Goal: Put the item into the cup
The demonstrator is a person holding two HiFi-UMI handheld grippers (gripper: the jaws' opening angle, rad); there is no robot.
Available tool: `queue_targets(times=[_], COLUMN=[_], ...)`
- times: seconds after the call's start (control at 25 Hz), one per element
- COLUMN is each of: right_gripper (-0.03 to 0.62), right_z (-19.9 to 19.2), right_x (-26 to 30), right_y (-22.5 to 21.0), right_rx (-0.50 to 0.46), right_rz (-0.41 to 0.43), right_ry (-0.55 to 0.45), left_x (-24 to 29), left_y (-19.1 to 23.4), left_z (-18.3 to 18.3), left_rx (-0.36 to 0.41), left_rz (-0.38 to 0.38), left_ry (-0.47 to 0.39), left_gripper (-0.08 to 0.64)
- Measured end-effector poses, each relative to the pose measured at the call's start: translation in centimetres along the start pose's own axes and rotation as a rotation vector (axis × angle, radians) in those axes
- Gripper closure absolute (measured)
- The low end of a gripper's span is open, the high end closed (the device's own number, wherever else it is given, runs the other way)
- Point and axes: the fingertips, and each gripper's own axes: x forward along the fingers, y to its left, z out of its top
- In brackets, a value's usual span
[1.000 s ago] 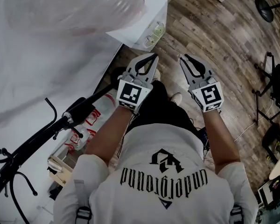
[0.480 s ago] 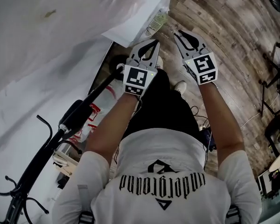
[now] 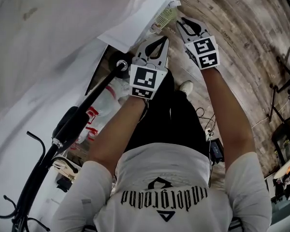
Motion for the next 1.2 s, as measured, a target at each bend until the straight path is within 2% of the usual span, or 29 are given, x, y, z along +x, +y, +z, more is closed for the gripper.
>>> queue_targets(times=[0.4, 0.64, 0.88, 1.2], right_gripper=[0.503, 0.499, 0.423, 0.400], right_z=[-3.5, -4.8, -5.2, -5.0], right_x=[6.4, 8.8, 10.1, 9.4], right_y=[-1.8, -2.0, -2.3, -2.0], right_rx=[-0.054, -0.035, 0.003, -0.002], right_rz=[0.019, 0.040, 0.043, 0.063], right_ry=[0.095, 0.143, 0.163, 0.162], left_x=[2.6, 2.8, 2.8, 2.7], left_y=[1.0, 1.2, 1.3, 1.2], left_z=[-0.6, -0.4, -0.2, 0.0], left_rx=[-0.042, -0.049, -0.051, -0.039], left_rz=[0.022, 0.024, 0.021, 0.025], left_ry=[0.000, 0.002, -0.001, 0.001], left_gripper=[0.552, 0.552, 0.552, 0.552])
